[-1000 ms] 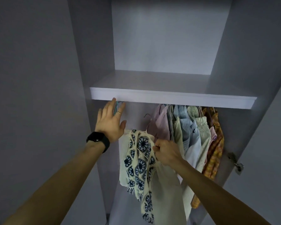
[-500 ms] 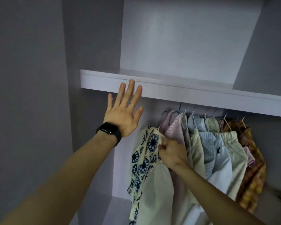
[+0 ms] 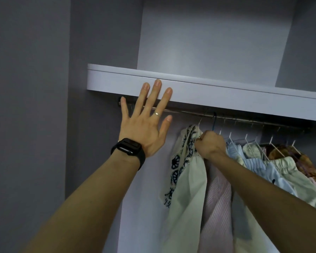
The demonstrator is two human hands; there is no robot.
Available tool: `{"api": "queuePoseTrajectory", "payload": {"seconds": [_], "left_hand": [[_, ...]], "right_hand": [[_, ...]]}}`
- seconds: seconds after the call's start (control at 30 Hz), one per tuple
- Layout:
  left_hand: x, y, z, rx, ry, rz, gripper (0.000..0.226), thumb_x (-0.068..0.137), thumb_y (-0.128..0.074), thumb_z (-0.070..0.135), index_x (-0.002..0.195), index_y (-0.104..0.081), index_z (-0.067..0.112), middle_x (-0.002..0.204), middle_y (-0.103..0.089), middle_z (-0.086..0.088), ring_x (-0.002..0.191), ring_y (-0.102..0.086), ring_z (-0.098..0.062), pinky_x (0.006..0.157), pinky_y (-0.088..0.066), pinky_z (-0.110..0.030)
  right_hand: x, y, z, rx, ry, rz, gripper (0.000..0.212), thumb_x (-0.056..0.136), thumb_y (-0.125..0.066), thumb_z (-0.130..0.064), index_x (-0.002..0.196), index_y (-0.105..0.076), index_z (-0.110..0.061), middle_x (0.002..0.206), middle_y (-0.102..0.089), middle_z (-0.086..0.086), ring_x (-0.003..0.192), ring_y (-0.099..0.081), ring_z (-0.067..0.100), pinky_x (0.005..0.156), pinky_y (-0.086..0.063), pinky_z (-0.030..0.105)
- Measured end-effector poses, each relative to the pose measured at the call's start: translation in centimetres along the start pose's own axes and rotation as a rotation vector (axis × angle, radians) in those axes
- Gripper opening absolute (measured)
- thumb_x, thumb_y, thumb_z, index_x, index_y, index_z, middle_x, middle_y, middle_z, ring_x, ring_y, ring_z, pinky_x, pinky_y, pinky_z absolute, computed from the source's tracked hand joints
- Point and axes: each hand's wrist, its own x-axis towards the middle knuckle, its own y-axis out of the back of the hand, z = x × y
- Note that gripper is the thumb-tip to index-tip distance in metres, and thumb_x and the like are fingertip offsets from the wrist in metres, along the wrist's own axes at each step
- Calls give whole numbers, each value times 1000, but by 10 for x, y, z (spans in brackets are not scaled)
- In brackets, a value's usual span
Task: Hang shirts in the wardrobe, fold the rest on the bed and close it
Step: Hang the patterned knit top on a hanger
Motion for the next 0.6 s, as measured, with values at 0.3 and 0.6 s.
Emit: {"api": "queuePoseTrajectory", "payload": {"seconds": [0.3,0.6], "left_hand": [[-1,-3,2,1,10,25,64,104,-25,49,158,7,36,166,15,7,153,15,-18,116,-1,-70],[-3,17,5,41,64,-147,65,105,-24,48,157,14,35,165,21,7,152,17,-18,116,-2,-71]], "right_hand": [[16,-26,13,-110,-124,-36,37,92,-56,-31,120,-57,-7,118,-64,19,108,-63,37,86,-52,41],[-7,2,2,-196,-68,-222,75,94,-51,-46,152,-23,-9,147,-46,17,136,-41,41,108,-37,50]]}}
